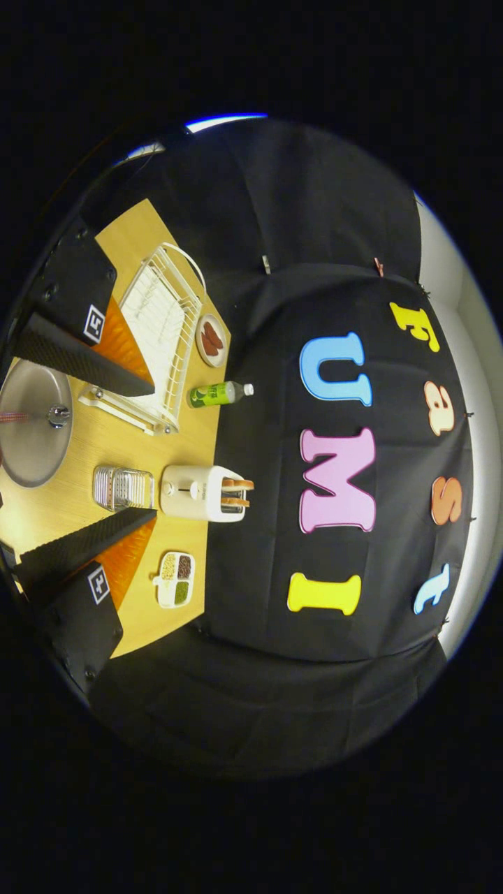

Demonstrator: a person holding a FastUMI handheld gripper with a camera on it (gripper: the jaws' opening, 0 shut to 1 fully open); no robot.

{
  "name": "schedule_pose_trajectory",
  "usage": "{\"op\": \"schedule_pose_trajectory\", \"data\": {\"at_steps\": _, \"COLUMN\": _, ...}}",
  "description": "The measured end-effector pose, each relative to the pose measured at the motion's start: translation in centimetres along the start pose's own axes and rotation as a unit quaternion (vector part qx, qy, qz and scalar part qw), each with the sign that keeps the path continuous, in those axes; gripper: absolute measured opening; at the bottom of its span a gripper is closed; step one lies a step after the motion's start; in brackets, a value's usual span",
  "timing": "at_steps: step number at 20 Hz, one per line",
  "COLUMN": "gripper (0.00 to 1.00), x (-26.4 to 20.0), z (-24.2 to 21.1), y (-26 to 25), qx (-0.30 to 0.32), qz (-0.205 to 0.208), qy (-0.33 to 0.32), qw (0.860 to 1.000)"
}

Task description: Take the plate from the dish rack, then take the spoon from the basket and place it into the plate.

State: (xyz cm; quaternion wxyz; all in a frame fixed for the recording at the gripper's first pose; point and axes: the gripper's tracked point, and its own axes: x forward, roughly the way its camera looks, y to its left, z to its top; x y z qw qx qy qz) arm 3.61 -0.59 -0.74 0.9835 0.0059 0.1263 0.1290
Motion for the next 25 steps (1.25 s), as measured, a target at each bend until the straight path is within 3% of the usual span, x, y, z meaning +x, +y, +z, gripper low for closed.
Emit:
{"op": "schedule_pose_trajectory", "data": {"at_steps": 9, "gripper": 0.98, "x": -7.2, "z": 5.9, "y": 0.5, "qx": 0.019, "qz": -0.116, "qy": -0.084, "qw": 0.989}}
{"op": "schedule_pose_trajectory", "data": {"at_steps": 16, "gripper": 0.98, "x": -11.9, "z": 3.9, "y": 0.1, "qx": 0.028, "qz": -0.184, "qy": -0.104, "qw": 0.977}}
{"op": "schedule_pose_trajectory", "data": {"at_steps": 19, "gripper": 0.98, "x": -12.1, "z": 1.7, "y": 1.0, "qx": 0.027, "qz": -0.18, "qy": -0.094, "qw": 0.979}}
{"op": "schedule_pose_trajectory", "data": {"at_steps": 25, "gripper": 0.98, "x": -9.8, "z": -0.2, "y": 3.5, "qx": 0.033, "qz": -0.132, "qy": -0.077, "qw": 0.988}}
